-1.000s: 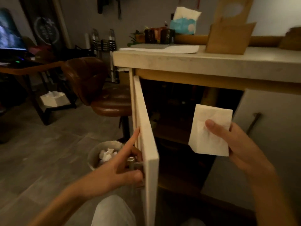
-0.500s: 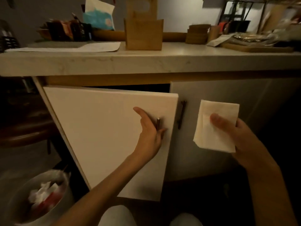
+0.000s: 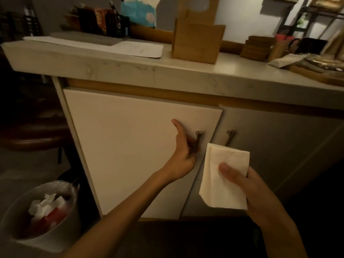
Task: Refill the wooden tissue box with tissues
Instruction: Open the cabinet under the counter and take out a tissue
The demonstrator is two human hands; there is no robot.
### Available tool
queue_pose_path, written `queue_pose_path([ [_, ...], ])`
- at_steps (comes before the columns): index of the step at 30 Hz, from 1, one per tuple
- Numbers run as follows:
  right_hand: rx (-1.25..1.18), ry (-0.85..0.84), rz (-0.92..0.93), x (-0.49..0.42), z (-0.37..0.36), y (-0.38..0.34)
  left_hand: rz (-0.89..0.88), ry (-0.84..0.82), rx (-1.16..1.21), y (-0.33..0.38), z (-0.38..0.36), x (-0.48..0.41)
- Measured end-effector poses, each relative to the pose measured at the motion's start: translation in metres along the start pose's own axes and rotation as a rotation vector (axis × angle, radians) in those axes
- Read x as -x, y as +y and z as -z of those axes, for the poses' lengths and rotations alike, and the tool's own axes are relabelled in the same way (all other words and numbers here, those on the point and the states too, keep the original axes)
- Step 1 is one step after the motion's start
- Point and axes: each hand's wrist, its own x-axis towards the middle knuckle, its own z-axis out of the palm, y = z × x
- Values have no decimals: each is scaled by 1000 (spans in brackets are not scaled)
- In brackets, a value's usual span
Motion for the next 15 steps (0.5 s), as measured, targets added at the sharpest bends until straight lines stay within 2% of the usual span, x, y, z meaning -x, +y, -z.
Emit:
queue_pose_path([
  [3,-14,-3,-112,-1,-14,-22,111,-50,29,18,5,3],
  [5,-24,0,-175,4,-19,-44,215,-100,-32,34,17,8],
  [10,-48,-45,-328,28,-26,-117,515,-150,-433,80,78,19],
  [13,-64,-86,-414,46,-37,-168,690,-159,-591,126,116,25],
  [15,-117,-105,-446,59,-50,-207,790,-108,-459,172,140,33],
])
